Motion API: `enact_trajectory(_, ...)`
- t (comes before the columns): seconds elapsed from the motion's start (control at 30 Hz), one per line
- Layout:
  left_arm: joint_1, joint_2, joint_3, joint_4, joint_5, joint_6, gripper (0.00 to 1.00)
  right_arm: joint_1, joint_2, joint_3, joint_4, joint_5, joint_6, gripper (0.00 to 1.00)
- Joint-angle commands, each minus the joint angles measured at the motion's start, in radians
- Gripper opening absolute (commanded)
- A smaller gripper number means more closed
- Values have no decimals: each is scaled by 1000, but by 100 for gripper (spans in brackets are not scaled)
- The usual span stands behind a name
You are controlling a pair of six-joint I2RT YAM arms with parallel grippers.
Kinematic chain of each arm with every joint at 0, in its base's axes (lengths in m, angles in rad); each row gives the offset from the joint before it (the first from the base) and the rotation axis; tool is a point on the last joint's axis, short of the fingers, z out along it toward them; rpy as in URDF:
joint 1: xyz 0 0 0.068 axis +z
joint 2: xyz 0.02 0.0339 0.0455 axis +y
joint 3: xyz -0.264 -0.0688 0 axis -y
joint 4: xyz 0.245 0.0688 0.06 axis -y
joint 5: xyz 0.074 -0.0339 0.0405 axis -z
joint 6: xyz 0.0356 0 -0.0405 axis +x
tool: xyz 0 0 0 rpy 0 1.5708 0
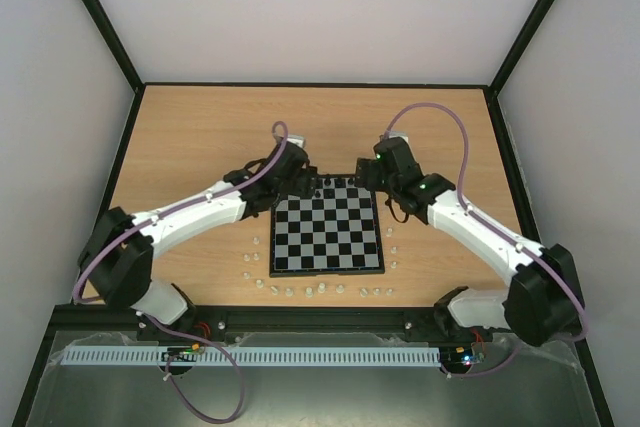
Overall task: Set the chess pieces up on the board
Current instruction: Pick up the chess piece at the center of the board.
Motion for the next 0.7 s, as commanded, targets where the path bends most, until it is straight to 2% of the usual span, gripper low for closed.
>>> enact_trajectory(0.0, 47, -86, -59, 24, -62, -34, 98, -83, 90, -5, -41, -104, 16, 100)
enact_trajectory(0.33, 131, -117, -90, 16, -45, -65, 99, -160, 263, 33, -91, -154, -3, 80)
enact_trajectory(0.67, 156, -129, -105, 22, -52, -68, 99, -176, 323, 47, -145, -120, -8, 60)
